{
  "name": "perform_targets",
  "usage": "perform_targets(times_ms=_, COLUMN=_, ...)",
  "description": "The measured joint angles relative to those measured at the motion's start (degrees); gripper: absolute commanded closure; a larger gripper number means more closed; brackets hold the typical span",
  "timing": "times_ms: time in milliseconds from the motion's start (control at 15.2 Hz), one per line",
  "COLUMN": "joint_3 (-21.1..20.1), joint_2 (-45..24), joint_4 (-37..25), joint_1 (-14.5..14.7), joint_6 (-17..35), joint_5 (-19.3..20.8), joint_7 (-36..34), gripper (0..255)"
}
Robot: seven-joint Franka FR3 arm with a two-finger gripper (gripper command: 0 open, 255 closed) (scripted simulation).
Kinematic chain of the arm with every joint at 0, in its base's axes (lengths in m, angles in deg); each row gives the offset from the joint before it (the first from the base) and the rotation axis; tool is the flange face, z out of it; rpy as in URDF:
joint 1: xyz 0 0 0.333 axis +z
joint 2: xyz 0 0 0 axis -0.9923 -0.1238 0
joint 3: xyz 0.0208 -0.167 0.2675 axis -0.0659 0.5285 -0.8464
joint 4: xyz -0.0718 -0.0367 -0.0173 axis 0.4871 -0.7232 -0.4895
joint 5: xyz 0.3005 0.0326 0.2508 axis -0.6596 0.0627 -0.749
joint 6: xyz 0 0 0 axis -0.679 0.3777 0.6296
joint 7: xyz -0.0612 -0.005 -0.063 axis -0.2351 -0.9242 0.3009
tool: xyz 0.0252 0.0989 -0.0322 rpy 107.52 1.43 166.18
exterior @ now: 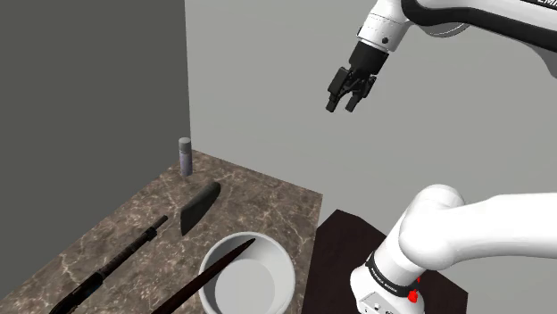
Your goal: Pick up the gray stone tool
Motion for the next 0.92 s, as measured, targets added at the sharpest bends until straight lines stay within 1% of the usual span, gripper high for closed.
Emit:
perform_targets(times_ms=132, joint_3=-0.57, joint_2=-0.12, joint_4=0.60, joint_1=-0.11, joint_6=0.59, joint_5=-0.33, joint_7=-0.97, gripper=0)
perform_targets(times_ms=264, joint_3=-2.65, joint_2=-0.57, joint_4=2.29, joint_1=-0.41, joint_6=2.35, joint_5=-1.50, joint_7=-4.48, gripper=0)
perform_targets(times_ms=660, joint_3=-10.53, joint_2=-5.41, joint_4=6.21, joint_1=-1.06, joint_6=9.84, joint_5=-5.99, joint_7=-17.70, gripper=0)
perform_targets(times_ms=924, joint_3=-15.76, joint_2=-11.34, joint_4=5.89, joint_1=-1.67, joint_6=14.75, joint_5=-8.45, joint_7=-26.64, gripper=0)
